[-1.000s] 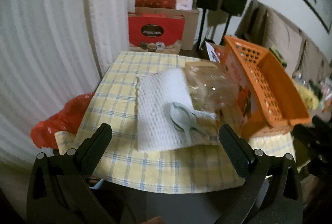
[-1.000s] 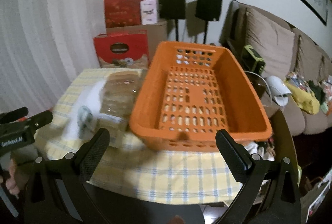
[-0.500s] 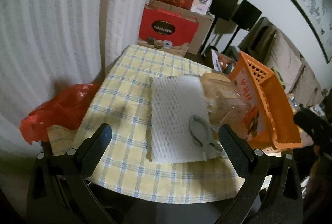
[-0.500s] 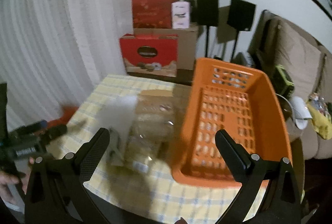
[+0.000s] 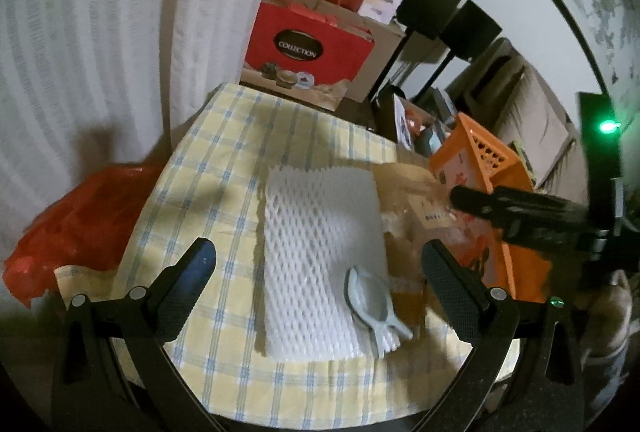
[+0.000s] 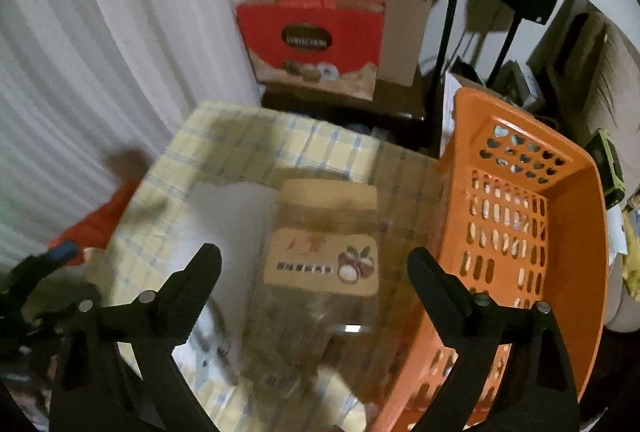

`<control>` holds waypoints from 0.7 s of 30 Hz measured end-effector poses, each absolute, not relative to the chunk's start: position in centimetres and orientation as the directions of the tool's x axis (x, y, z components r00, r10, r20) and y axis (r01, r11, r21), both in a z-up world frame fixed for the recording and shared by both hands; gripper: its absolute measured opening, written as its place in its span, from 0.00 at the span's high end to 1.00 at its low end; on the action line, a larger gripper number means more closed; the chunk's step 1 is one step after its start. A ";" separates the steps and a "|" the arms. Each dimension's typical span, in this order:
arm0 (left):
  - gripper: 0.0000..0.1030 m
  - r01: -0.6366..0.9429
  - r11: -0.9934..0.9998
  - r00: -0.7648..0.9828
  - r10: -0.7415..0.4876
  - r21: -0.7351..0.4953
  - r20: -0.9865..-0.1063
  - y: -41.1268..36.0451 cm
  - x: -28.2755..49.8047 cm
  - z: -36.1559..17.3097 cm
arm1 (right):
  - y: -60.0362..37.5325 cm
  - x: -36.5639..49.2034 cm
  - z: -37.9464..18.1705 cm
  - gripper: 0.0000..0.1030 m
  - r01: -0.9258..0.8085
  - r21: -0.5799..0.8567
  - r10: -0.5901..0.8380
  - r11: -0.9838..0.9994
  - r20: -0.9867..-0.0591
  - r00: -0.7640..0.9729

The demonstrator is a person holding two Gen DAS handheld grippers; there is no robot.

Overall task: Organize objects
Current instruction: 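Grasp the clear jar with the right gripper and lift it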

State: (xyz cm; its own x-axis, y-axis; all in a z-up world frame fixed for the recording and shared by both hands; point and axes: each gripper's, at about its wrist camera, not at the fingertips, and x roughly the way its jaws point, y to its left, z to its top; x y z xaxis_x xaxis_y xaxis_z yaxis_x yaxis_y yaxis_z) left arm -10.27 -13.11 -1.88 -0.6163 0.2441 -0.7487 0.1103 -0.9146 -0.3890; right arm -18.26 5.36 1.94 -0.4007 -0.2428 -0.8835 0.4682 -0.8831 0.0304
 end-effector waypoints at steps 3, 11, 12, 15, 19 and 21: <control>0.01 0.108 -0.905 -0.606 0.267 -0.410 -0.749 -13.3 -11.1 -2.3 | 4.4 -19.7 0.8 0.07 0.466 0.013 -0.206 -0.885 -0.907 -0.367; 0.00 0.114 -0.891 -0.593 0.294 -0.440 -0.750 -13.7 -11.9 -3.4 | 2.8 -21.7 -2.1 0.03 0.456 -0.069 -0.088 -0.887 -0.945 -0.314; 0.00 0.115 -0.889 -0.592 0.297 -0.443 -0.749 -13.8 -11.9 -3.5 | 2.8 -21.9 -2.3 0.01 0.452 -0.072 -0.076 -0.889 -0.950 -0.302; 0.00 0.112 -0.887 -0.586 0.305 -0.448 -0.751 -13.8 -12.0 -3.9 | 2.7 -22.4 -3.2 0.02 0.432 -0.068 -0.052 -0.900 -0.964 -0.260; 0.00 0.101 -0.887 -0.577 0.316 -0.450 -0.753 -13.5 -12.1 -4.2 | 2.9 -23.1 -4.2 0.01 0.400 -0.049 -0.037 -0.915 -0.978 -0.206; 0.00 0.096 -0.884 -0.573 0.326 -0.457 -0.752 -13.3 -12.2 -4.4 | 2.6 -23.1 -4.4 0.00 0.408 -0.062 -0.024 -0.911 -0.979 -0.201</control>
State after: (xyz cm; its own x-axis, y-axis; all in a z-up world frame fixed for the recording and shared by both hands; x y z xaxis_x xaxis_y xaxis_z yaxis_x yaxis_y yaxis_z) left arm -12.19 -13.34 -4.37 -0.5732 0.3262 -0.7517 0.0962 -0.8842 -0.4571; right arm -23.13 2.60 -4.43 -0.2015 -0.0235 -0.9792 0.4079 -0.9109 -0.0621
